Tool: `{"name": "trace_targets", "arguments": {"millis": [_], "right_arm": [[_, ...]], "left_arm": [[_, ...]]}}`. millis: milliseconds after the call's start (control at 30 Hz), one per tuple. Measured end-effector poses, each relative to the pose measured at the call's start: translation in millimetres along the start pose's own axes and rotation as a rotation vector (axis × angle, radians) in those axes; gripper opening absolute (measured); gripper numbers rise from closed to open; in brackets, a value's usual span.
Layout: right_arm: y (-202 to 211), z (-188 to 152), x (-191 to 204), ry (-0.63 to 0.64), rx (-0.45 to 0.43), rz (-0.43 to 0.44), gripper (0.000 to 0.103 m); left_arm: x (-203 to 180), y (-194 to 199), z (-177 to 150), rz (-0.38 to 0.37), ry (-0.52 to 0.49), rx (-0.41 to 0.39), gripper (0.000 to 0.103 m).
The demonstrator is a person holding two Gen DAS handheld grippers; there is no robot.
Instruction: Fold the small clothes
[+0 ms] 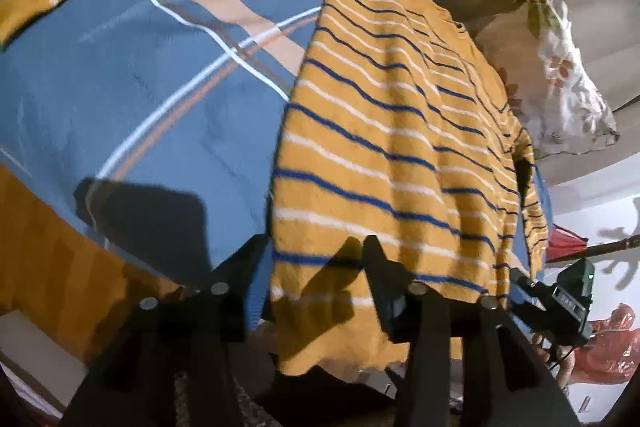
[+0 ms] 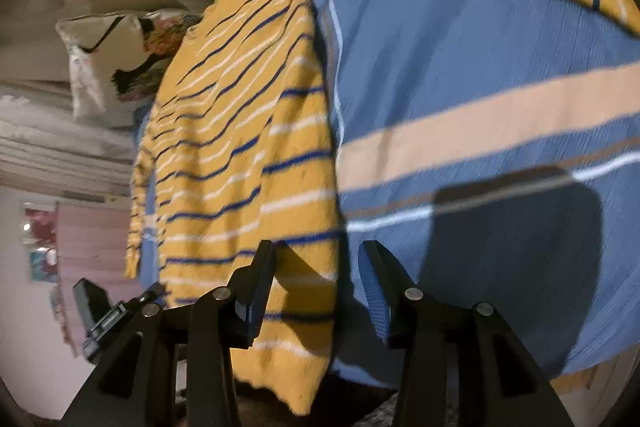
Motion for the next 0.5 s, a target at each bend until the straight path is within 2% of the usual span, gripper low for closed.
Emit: {"name": "trace_targets", "arguments": {"millis": [67,167,200,233,267,300,333,400,500], "right_arm": [[-2,-10,3,0.019,0.020,0.032,0.047],[-6,-27,15,0.067,0.064,0.079,0.047],[-8,-34,19,0.096,0.075,0.083,0.047],[-8,-39,21,0.120,0.082,0.080,0.047],[-10,-42,25,0.148,0.082,0.066,0.041],[-10,-44,29,0.183,0.075,0.043,0.014],[-9,-45,32,0.204,0.071,0.027,0.008],[-1,-47,34,0.221,0.051,0.014,0.008],[13,-55,29,0.223,0.058,0.042,0.007]], "left_arm": [[-2,0,-1,-0.016,0.018,0.005,0.059],[-5,-6,-16,-0.014,0.029,0.048,0.060],[-5,-8,-19,-0.005,0.023,0.065,0.054],[-7,-13,-22,0.022,0.012,0.084,0.030],[-6,-13,-24,0.054,0.005,0.090,0.014],[-6,-13,-22,0.058,0.007,0.086,0.009],[-5,-7,-20,0.027,0.035,0.067,0.008],[-2,7,-17,0.037,0.058,0.027,0.008],[1,30,-19,0.052,0.077,-0.009,0.008]]}}
Point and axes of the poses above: each gripper's, at about its wrist camera, not at the fingertips, and y roughly against the way its jaws point, x to its left, z to its top, the point moved 5 cm from there along -y, roughly the way its jaws point, and after that the axes turned 14 degrees about -z, right-handed, at the moved point
